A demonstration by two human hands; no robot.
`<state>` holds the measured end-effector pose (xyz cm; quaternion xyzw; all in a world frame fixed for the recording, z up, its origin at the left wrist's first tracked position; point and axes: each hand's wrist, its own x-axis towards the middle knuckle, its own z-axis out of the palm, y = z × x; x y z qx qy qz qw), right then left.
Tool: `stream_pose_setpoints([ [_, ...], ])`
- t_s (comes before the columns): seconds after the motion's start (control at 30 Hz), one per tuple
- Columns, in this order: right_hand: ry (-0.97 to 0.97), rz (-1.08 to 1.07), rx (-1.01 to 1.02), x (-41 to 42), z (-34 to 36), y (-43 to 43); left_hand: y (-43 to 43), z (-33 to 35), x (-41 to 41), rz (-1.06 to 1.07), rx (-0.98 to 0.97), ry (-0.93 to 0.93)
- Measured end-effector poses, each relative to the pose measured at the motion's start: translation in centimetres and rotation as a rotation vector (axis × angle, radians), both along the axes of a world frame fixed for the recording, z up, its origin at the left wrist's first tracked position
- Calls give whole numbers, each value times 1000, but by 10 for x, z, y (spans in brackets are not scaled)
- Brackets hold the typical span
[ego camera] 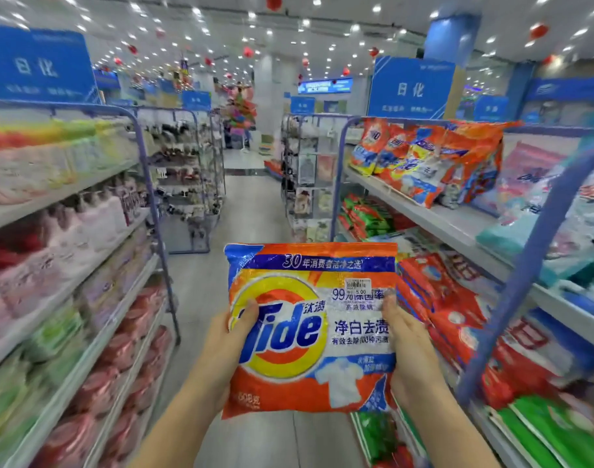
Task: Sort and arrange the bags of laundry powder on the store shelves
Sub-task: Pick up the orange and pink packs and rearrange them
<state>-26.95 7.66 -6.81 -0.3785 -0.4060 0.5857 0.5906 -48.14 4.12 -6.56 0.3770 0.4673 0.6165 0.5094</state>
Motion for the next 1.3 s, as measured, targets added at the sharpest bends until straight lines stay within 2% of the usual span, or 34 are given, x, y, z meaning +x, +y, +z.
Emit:
stream_pose_setpoints([
  [0.3, -93, 164, -19, -37, 14, 220, 194, 6, -35, 138, -68, 20],
  [0.5, -118, 174, -27, -65, 5, 342, 324, -7, -67, 96, -76, 25],
  [0.87, -91, -229, 23, -80, 31, 532, 608, 28, -87, -295, -9, 112],
  [1.3, -160, -740, 176, 16, 69, 688, 860, 65, 56, -749, 248, 54],
])
